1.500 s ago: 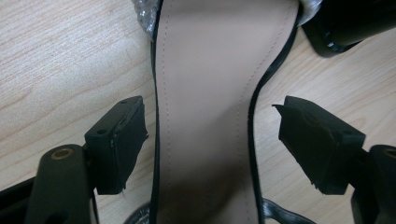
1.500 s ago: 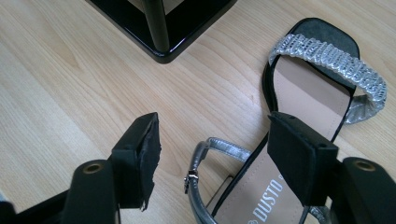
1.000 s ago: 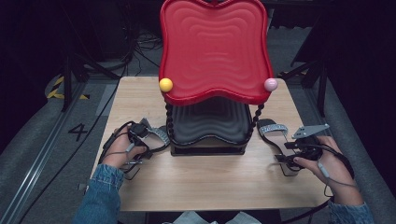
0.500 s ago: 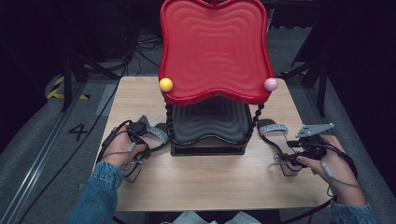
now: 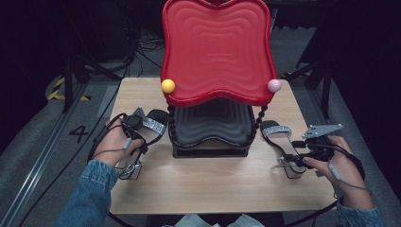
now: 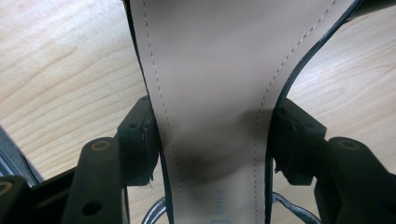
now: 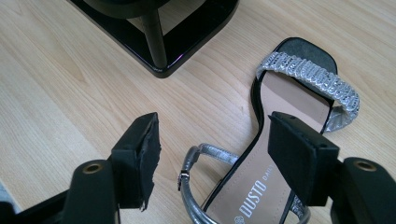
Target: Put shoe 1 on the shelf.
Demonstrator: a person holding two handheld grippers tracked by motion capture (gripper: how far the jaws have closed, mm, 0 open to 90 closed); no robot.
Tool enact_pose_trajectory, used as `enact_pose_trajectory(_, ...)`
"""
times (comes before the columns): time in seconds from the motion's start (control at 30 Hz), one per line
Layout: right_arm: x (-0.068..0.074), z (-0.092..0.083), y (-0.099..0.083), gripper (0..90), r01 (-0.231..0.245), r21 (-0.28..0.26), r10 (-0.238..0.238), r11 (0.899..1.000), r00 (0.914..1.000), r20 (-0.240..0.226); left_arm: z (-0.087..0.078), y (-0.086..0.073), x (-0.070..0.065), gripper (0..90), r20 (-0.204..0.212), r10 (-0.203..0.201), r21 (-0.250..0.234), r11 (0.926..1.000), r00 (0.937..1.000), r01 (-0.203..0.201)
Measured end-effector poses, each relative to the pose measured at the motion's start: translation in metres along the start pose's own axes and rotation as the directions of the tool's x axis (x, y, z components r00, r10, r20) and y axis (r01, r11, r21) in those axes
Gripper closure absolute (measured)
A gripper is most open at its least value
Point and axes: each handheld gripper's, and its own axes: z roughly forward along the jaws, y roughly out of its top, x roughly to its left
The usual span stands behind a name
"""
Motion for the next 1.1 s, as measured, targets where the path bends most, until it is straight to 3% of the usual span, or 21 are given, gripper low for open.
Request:
enact_pose_trajectory(0.4, -0.001, -0.004, 0.0, 34.5, -0.005, -0.012, 0.005, 1.0, 0.9999, 0.009, -0.05, -0.004, -0.005, 41.1, -0.011, 0.012, -0.056, 0.9984, 0.9999, -0.013)
enact_pose_trajectory(0.63, 0.0, -0.005, 0.0, 35.2, -0.01, -0.014, 0.01, 1.0, 0.9999, 0.005, -0.07, -0.004, -0.007, 41.1, -0.02, 0.013, -0.044, 0.9989, 0.9997, -0.014)
enact_pose_trajectory(1.1, 0.0, -0.01, 0.0, 36.0, -0.025, -0.034, 0.025, 0.999, 0.9997, 0.004, -0.115, -0.005, -0.013, 41.1, -0.021, 0.013, -0.098, 0.9951, 0.9997, -0.015)
